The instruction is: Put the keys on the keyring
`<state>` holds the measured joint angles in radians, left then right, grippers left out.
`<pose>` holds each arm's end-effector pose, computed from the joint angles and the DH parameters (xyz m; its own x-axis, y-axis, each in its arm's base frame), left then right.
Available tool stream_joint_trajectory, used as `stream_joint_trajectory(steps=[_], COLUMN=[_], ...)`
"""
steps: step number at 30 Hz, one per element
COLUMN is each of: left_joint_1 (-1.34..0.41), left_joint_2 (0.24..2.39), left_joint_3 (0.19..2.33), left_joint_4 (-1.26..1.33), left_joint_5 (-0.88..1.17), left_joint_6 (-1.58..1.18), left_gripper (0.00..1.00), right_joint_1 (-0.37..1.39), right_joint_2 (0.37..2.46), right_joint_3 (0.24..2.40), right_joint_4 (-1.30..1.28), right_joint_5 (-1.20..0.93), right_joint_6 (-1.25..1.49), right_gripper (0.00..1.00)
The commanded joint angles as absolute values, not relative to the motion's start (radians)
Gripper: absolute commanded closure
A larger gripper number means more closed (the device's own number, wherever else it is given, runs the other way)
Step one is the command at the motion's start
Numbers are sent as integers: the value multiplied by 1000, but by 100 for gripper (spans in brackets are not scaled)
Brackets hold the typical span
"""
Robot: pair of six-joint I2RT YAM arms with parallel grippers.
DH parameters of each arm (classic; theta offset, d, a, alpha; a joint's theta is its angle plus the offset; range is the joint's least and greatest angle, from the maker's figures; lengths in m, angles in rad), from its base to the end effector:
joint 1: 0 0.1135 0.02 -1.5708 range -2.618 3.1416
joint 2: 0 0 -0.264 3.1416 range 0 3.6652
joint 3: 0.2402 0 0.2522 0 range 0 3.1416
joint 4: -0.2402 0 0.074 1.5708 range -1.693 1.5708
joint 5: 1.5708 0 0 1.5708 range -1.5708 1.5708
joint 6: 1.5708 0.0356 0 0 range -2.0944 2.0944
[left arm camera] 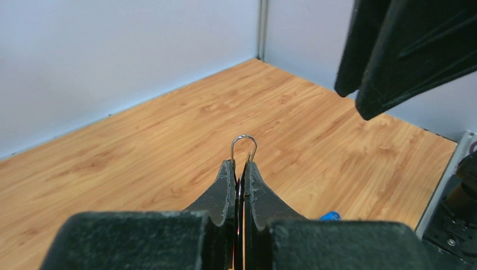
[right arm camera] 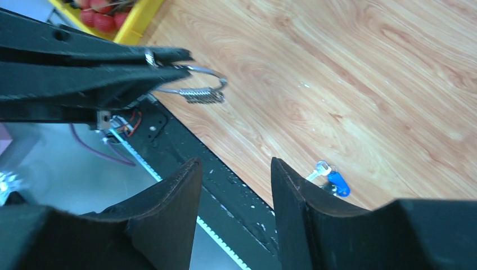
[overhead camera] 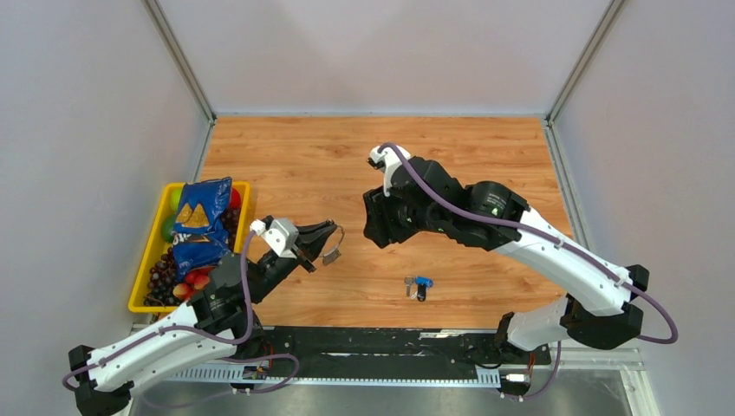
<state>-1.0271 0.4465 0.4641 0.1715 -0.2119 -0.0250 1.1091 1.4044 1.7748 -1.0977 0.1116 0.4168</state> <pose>0.0750 -0.1096 0.3123 0.0790 -0.1779 -0.9809 0.7320 0.6783 -0.0641 0.1214 0.2351 0.4457 -0.6160 -0.3349 -0.7130 -0.6598 0.7139 0.2347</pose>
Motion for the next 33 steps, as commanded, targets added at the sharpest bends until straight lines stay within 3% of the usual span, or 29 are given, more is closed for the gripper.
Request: stream_joint_trajectory(steps=[1,11,21,33], left_joint_1=[-1026,-1026,-1026,-1026], left_joint_2=[422,420,424,433], left_joint_3=[501,509,513,510], left_joint_4=[149,97,80,78], left_joint_5=[-320,-420,-420,-401], left_joint_6=[-54,-101,-137,-153], left_gripper=[100,100,100,100], right_joint_1=[1105,1102,1066,980], right_joint_2=[1346,1268,1251,1252], right_joint_3=[1664,1316,982,803], right_joint_4=[-1035,-996,-854,-707], right_joint_5=[222,377,370,300], right_joint_6=[421,586,725,730], right_gripper=[49,50,51,52])
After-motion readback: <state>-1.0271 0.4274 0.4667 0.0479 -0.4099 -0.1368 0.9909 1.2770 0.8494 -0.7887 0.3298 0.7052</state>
